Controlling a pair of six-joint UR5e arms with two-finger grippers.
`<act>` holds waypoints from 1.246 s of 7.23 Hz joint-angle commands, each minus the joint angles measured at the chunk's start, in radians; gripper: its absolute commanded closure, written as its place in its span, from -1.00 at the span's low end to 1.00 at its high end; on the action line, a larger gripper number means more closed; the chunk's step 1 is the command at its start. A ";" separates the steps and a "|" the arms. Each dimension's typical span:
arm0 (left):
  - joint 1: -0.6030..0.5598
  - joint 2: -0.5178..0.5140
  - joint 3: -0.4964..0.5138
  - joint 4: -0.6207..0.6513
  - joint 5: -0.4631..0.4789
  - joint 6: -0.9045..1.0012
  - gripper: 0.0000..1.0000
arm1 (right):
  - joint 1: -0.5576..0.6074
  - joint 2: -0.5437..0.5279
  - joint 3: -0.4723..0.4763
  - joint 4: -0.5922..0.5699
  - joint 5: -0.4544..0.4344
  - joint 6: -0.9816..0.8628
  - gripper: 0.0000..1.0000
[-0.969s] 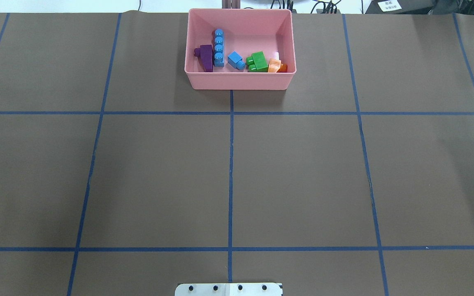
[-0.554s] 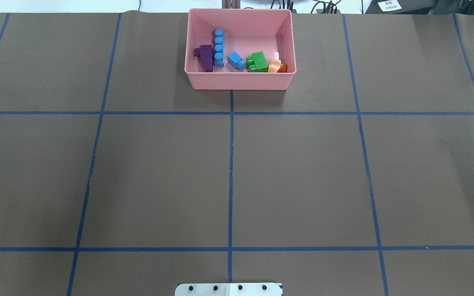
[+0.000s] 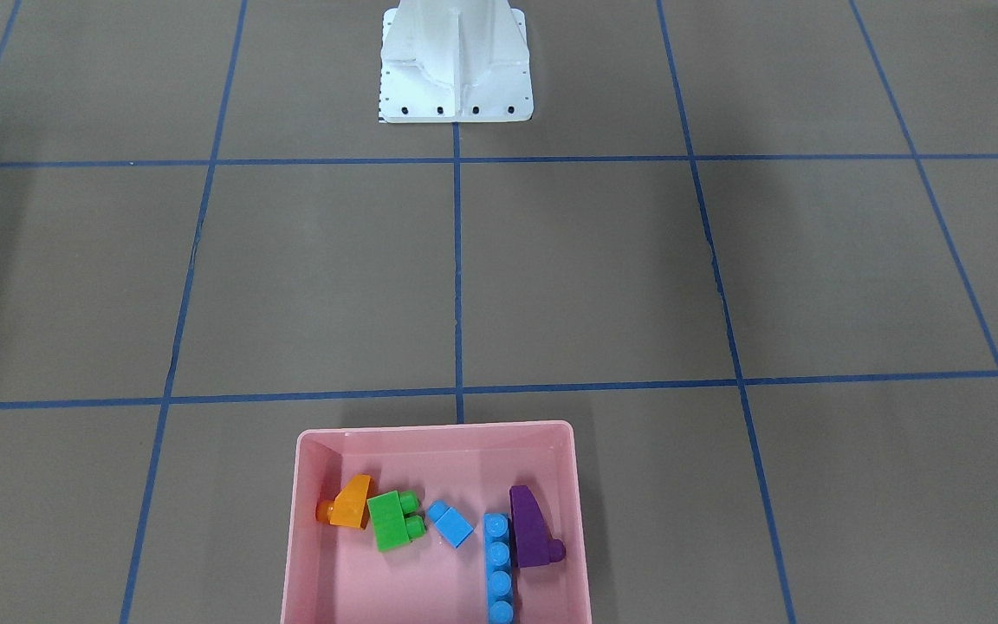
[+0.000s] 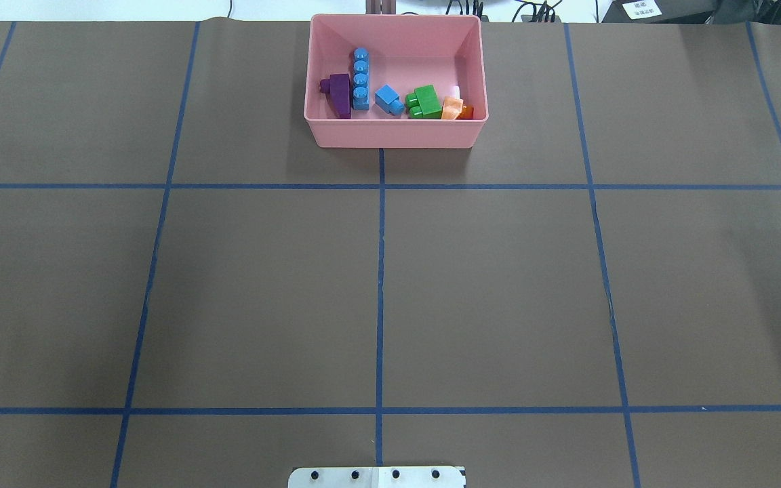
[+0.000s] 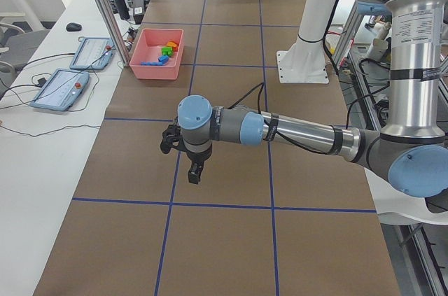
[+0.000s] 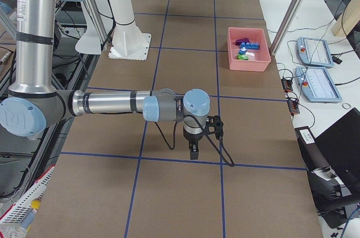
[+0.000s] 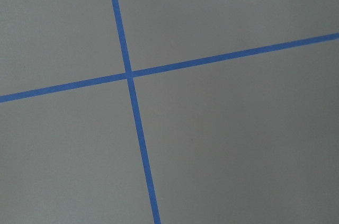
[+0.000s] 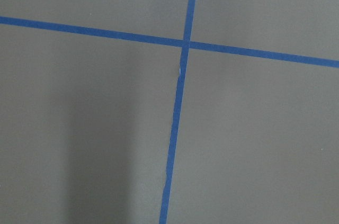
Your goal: Put all blocks into box
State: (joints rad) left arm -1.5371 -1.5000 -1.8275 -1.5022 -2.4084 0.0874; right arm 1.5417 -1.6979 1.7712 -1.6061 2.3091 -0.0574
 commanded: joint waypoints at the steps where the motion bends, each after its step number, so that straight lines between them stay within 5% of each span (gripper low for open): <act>1: 0.000 0.000 -0.001 0.000 0.000 -0.002 -1.00 | 0.000 -0.002 -0.002 0.000 0.000 0.008 -1.00; 9: 0.002 -0.005 0.007 -0.001 0.002 0.000 -1.00 | 0.000 -0.003 -0.015 -0.002 -0.001 0.014 -1.00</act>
State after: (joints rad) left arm -1.5362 -1.5048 -1.8267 -1.5027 -2.4080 0.0862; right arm 1.5417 -1.7001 1.7589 -1.6070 2.3075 -0.0461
